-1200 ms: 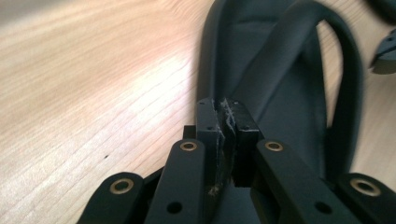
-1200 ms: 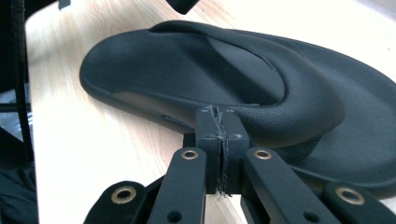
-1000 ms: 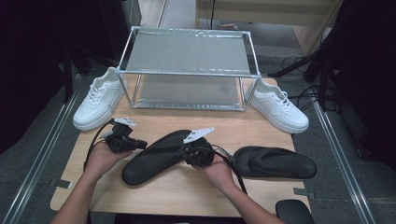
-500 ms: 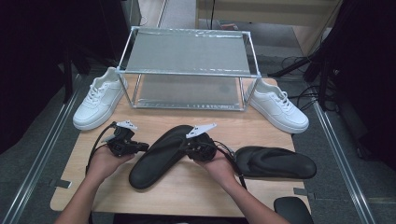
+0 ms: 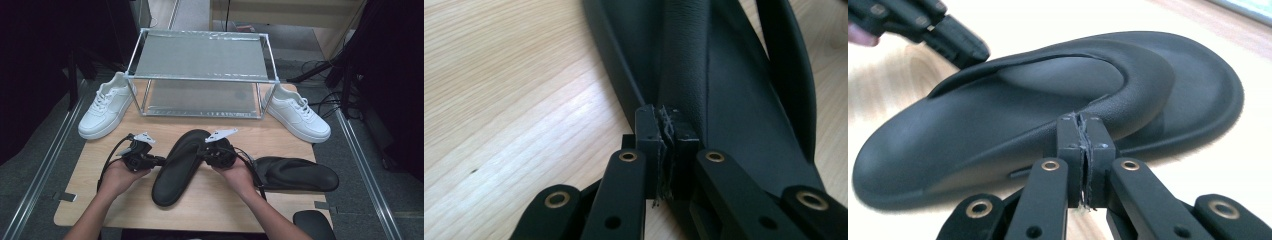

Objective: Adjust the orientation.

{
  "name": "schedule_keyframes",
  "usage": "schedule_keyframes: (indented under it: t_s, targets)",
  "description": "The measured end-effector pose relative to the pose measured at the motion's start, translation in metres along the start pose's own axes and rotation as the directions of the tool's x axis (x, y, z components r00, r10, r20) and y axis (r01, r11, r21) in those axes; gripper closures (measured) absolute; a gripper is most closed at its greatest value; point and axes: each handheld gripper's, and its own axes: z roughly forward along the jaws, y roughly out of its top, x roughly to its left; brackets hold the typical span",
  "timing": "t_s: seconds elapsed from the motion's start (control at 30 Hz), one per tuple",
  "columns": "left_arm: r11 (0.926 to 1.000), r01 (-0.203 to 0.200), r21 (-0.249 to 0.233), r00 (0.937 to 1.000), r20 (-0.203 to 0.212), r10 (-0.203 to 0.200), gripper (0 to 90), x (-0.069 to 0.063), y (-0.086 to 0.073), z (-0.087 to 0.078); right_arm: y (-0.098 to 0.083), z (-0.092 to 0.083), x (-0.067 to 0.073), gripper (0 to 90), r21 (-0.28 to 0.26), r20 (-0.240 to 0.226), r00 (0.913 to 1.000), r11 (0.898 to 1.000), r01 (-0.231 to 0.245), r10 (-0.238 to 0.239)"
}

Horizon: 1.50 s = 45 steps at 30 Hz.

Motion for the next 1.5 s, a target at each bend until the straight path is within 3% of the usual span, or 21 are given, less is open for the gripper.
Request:
schedule_keyframes:
  t_s: [0.33,0.53,0.67,0.77,0.93,1.0,1.1,1.23,1.37,1.5]
  targets:
    - [0.9995,-0.029,0.01,0.9994,0.019,0.029,86.9,-0.016,0.004,0.007,0.0,-0.002,-0.012,89.6,-0.018,0.034,0.9987,0.999,-0.037,0.037]
    - [0.9996,-0.026,0.013,0.9993,0.027,0.026,86.8,-0.02,0.005,0.009,0.003,0.0,-0.014,90.0,-0.023,0.05,0.9982,0.999,-0.032,0.033]
    - [0.9987,-0.045,0.022,0.9986,0.03,0.044,86.6,-0.027,0.005,0.011,0.003,0.001,-0.017,90.0,-0.029,0.056,0.9979,0.999,-0.031,0.032]
    - [0.9986,-0.05,0.02,0.9987,0.012,0.05,82.9,-0.029,0.005,0.01,0.003,0.0,-0.02,89.9,-0.033,0.051,0.9975,0.998,-0.048,0.049]
    - [0.9997,-0.025,-0.006,0.999,0.036,0.026,72.9,-0.021,0.003,0.004,0.003,-0.005,-0.024,86.3,-0.039,0.022,0.9967,0.996,-0.077,0.078]
    - [0.9993,-0.002,-0.038,0.9986,0.053,0.004,66.4,-0.019,0.003,-0.001,0.003,-0.007,-0.023,84.2,-0.05,0.01,0.997,0.996,-0.076,0.077]
    - [0.9969,0.02,-0.076,0.9989,0.043,-0.017,57.6,-0.015,0.004,-0.008,0.003,-0.011,-0.022,76.2,-0.059,-0.019,0.9969,0.995,-0.078,0.077]
    - [0.9957,0.016,-0.091,0.9996,0.026,-0.013,48.8,-0.011,0.005,-0.013,0.0,-0.018,-0.023,62.1,-0.082,-0.043,0.9969,0.994,-0.069,0.065]
    - [0.9926,0.005,-0.121,0.9967,0.081,0.004,45.4,-0.009,0.008,-0.015,-0.005,-0.03,-0.023,54.9,-0.106,-0.042,0.9984,0.994,-0.041,0.037]
    - [0.9953,-0.006,-0.097,0.996,0.088,0.014,43.6,-0.008,0.015,-0.011,-0.013,-0.044,-0.024,52.1,-0.116,-0.042,0.9988,0.993,-0.03,0.025]
